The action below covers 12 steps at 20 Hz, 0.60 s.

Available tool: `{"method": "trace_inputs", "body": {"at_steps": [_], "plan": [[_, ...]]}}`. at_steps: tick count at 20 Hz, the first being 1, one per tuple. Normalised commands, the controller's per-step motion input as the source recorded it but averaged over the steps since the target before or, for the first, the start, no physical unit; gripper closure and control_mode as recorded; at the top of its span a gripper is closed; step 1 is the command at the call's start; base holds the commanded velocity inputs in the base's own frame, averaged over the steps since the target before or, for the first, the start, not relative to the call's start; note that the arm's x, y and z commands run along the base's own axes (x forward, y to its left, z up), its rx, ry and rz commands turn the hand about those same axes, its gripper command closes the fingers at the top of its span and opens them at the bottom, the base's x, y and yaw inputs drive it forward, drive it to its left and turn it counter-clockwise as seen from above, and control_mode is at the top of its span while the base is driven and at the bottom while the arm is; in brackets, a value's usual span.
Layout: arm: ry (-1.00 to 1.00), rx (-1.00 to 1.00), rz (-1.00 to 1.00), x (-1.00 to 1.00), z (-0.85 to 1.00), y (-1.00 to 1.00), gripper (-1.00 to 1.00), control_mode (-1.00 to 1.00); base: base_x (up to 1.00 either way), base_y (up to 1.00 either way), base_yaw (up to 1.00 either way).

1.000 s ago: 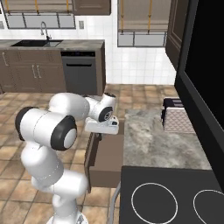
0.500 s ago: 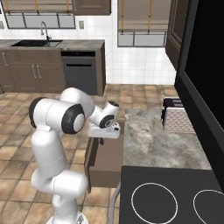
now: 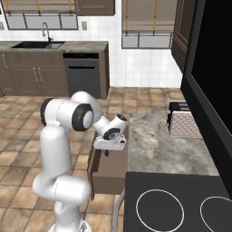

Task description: Pick up the metallic utensils from the counter and place them in the open drawer. Make sure not to pick up any wooden utensils.

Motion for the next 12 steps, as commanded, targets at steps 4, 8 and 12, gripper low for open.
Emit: {"method": "trace_inputs", "body": {"at_steps": [4, 8, 12], "plan": [[-0.01, 0.06, -0.1, 0.29, -0.44, -0.14, 1.0, -1.0, 0.0, 0.0, 0.0], [-0.01, 0.07, -0.18, 0.44, -0.43, -0.13, 1.0, -1.0, 0.0, 0.0, 0.0], [0.0, 0.01, -0.14, 0.33, -0.2, -0.1, 1.0, -1.0, 0.0, 0.0, 0.0]]}}
